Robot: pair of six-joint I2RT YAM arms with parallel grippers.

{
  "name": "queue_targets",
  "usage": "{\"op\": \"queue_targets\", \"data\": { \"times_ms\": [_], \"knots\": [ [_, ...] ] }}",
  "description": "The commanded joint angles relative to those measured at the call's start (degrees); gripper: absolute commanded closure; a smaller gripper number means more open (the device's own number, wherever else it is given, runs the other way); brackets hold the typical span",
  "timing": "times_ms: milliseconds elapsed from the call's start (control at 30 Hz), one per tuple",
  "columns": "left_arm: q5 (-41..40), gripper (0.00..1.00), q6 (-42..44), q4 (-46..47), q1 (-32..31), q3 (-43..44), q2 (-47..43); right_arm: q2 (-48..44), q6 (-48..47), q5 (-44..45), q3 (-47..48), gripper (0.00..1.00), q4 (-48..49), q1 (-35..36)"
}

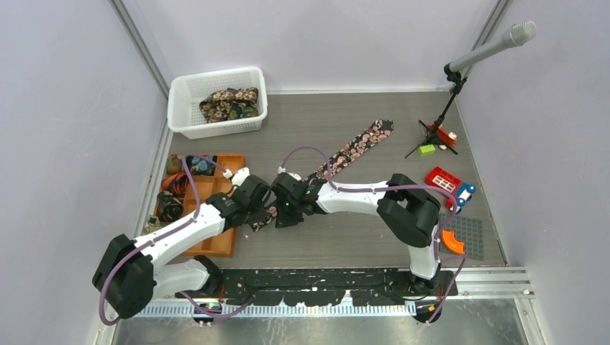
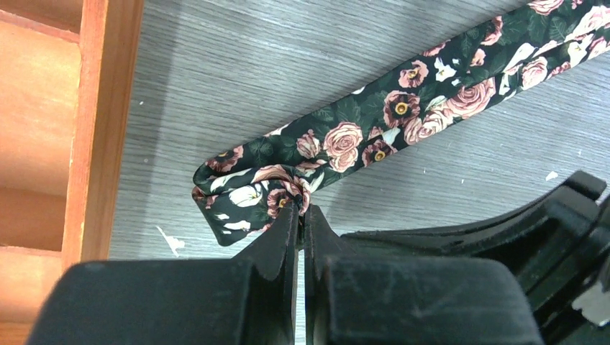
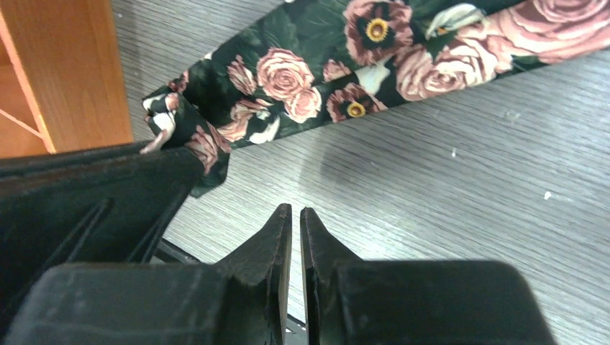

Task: Roll the ties
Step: Roll the tie at the center of the board.

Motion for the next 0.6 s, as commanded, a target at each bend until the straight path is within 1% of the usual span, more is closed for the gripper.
{"op": "queue_targets", "data": {
  "times_ms": [0,167,400,467,500,567],
  "knots": [
    [-1.0,1.0,1.6,3.9,0.9,2.2,2.1,-5.2,-0.7,1.7,-0.8,0.85,0.3,-0.1],
    [-0.7,1.0,2.6,5.6,1.8,2.5,4.3,-6.2,-1.1,1.9,-2.0,0.85,0.4,-0.1],
    [-0.3,0.99,2.7,8.0,3.1,2.0,6.9,-6.6,-1.2,0.1,-2.9,0.85,4.3,-0.1],
    [-0.3,0.95,2.5,8.7,3.5,1.6,7.0,-6.2,-1.2,-0.5,-2.7,0.84,5.1,-0.1],
    [-0.2,0.91,2.4,9.0,3.7,1.4,6.9,-5.9,-1.2,-0.7,-2.6,0.84,5.6,-0.1],
    [-0.1,0.79,2.2,9.7,4.0,1.0,6.6,-5.3,-1.2,-1.1,-2.5,0.83,6.4,-0.1]
  ]
}}
